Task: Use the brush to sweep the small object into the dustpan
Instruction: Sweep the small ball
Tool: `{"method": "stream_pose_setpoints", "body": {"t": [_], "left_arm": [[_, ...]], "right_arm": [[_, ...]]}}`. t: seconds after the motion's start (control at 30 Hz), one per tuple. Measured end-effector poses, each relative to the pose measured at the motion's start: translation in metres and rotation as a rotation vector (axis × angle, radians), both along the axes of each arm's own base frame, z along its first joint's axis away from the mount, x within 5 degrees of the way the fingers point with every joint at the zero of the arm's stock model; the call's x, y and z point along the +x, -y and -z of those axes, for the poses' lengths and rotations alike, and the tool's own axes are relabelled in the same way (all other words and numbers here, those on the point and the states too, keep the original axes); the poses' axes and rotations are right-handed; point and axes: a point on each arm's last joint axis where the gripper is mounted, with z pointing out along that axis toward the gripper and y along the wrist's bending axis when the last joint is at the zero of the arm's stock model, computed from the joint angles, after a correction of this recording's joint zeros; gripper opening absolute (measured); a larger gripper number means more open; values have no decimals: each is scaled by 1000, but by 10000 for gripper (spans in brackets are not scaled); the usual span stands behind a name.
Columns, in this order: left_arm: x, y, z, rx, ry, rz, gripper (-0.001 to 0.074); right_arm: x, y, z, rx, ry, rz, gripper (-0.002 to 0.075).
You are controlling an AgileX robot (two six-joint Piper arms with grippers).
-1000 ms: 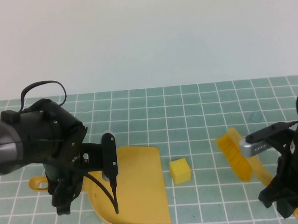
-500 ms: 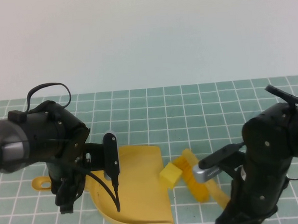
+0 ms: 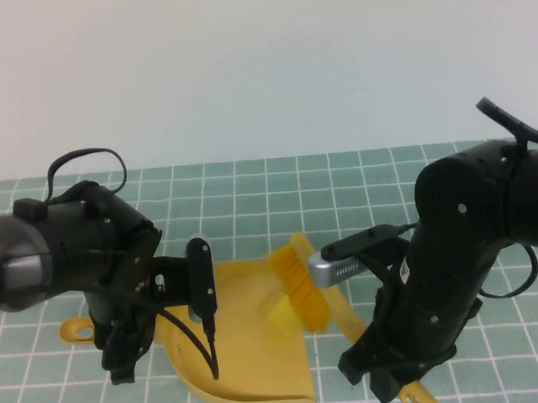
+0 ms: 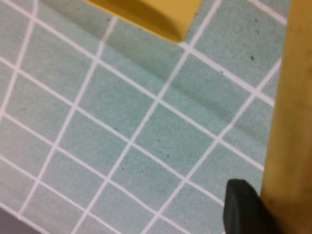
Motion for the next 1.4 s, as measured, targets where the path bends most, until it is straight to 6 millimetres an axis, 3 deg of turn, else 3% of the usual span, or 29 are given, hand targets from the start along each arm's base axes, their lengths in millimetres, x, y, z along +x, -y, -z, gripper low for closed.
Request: {"method": "stream_pose_setpoints", "body": {"t": [0.2,0.43,0.63,0.87,1.3,1.4], "left_arm": [[0,3,0,-34,-3,-14,0],[1,4,0,-44,10,-8,0],[1,5,0,-59,13,-5,0],[3,8,0,-91,33,1,0],[4,10,0,-120,46,-1,4],[4,10,0,-118,43,3,56]], "right_arm": [[1,1,-3,-17,7,-13,169],[8,15,-1,-175,79,10,169],[13,14,15,-232,50,15,169],[12,-1,30,-116,-31,39,169],[12,-22,14,-3,-20,3,169],[13,-23,7,9,-6,-1,169]]}}
